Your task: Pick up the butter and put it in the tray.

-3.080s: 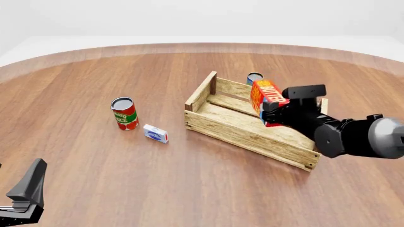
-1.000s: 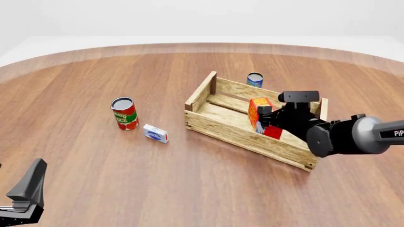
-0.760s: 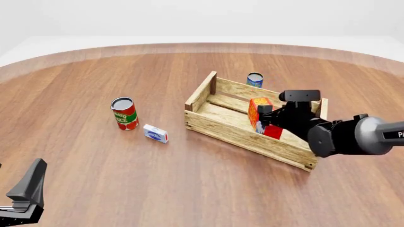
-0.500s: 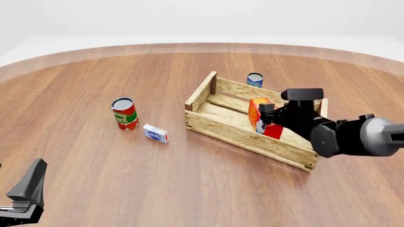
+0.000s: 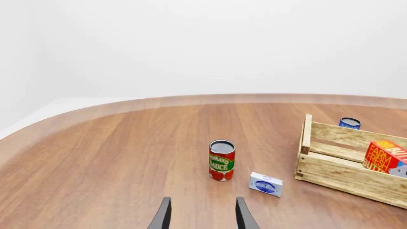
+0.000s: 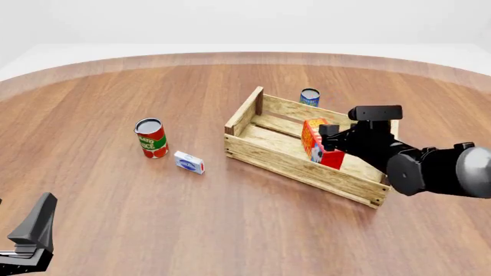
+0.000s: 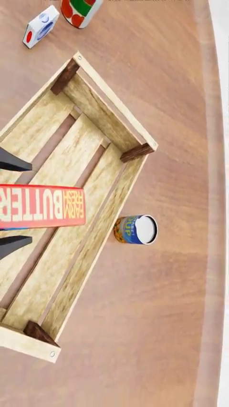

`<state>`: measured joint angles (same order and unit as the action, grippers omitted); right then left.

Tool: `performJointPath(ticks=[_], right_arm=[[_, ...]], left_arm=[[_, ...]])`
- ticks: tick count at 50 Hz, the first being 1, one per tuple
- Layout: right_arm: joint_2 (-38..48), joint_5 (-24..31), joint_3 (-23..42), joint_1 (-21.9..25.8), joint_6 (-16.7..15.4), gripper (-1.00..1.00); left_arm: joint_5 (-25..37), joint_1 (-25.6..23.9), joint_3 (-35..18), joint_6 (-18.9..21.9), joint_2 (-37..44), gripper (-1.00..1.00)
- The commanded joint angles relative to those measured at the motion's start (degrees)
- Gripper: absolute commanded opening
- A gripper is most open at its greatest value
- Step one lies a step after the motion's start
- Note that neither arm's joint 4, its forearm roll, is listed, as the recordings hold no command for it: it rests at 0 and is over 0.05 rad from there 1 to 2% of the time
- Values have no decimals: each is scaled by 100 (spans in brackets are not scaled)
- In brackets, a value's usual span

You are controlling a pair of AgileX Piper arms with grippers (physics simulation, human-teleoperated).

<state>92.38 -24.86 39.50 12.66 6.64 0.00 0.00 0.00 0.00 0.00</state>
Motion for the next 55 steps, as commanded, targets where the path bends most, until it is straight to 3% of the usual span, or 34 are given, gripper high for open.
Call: performJointPath(ticks=[1, 55], right_arm=[[-225, 28, -146, -2, -16, 100], [-1512, 102, -1039, -203, -36, 100]], left_arm=[[0, 0, 0, 0, 0, 100], [0, 0, 0, 0, 0, 100]])
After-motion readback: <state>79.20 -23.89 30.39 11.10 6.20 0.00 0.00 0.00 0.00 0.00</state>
